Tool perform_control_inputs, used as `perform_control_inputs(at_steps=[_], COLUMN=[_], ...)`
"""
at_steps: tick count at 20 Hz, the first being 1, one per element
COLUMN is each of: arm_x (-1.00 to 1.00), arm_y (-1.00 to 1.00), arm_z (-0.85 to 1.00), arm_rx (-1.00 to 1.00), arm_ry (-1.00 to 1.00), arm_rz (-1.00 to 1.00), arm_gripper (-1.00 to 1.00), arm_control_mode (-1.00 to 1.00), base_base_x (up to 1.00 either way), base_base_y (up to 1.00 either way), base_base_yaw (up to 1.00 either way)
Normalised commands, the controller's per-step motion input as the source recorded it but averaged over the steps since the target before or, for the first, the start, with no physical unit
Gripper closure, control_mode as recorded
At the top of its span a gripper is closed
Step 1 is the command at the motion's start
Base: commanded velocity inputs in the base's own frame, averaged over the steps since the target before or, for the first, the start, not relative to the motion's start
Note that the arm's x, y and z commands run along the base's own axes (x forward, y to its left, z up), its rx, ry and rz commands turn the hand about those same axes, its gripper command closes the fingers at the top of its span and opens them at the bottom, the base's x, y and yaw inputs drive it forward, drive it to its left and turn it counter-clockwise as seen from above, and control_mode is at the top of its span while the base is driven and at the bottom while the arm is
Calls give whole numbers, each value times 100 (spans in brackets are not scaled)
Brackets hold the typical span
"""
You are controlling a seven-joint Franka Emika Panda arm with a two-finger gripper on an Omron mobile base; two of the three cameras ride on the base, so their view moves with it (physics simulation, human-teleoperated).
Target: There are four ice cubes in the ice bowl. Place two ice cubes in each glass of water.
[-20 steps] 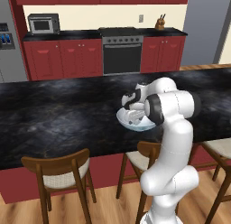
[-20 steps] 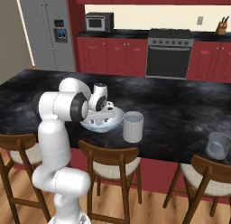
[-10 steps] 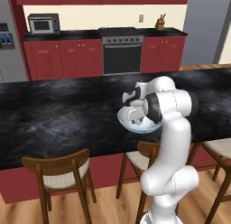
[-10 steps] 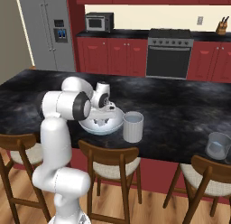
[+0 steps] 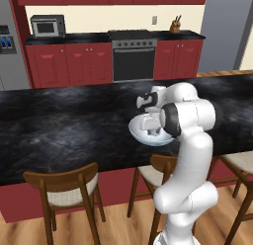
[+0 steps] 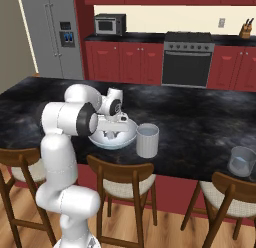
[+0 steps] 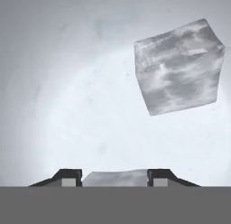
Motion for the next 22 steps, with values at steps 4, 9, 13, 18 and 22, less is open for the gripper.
perform_control_inputs(at_steps=[4, 9, 13, 18, 22], arm_x=[-37, -49, -31, -5, 4], arm_y=[9, -18, -45, -76, -63], arm_z=[91, 90, 75, 52, 26], arm_rx=[-7, -3, -1, 0, -2], arm_ry=[-11, -10, -2, 0, 0], arm_rz=[-1, -28, -34, -32, -28], arm_gripper=[100, 100, 100, 100, 100], arm_control_mode=[-100, -100, -100, -100, -100], base_base_x=[0, 0, 0, 0, 0], base_base_y=[0, 0, 0, 0, 0], base_base_yaw=[0, 0, 0, 0, 0])
